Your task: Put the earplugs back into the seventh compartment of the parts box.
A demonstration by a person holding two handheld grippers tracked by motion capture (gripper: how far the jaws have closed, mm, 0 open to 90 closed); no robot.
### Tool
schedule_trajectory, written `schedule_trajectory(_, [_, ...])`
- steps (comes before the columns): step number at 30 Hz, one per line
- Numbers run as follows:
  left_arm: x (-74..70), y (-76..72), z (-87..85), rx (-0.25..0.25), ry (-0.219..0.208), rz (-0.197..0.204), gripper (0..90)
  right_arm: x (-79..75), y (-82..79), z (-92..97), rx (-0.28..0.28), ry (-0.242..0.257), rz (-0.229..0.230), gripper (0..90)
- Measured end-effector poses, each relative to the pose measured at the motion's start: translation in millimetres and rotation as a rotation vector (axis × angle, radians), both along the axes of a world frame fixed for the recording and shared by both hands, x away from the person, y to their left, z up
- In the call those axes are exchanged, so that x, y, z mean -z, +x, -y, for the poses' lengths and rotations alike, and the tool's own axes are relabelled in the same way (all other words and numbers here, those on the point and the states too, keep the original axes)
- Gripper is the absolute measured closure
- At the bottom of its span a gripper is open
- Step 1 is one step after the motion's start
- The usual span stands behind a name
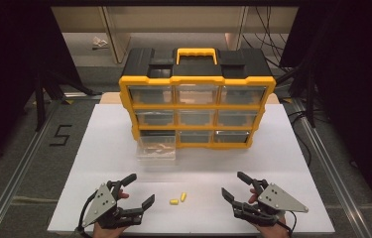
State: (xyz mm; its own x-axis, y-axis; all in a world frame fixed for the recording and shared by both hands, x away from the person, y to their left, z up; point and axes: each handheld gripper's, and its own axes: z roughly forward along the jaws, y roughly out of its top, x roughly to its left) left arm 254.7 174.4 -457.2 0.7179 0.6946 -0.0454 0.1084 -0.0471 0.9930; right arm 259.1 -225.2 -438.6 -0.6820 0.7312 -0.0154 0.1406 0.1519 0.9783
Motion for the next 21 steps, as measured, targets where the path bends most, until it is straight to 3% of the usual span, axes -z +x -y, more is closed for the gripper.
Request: schedule_trajectory(21, [0.1, -0.8, 0.2, 0.006, -0.006, 0.0, 15.8, 2.1, 1.4, -4.9, -0.031, -0.025, -0.005, 30.2])
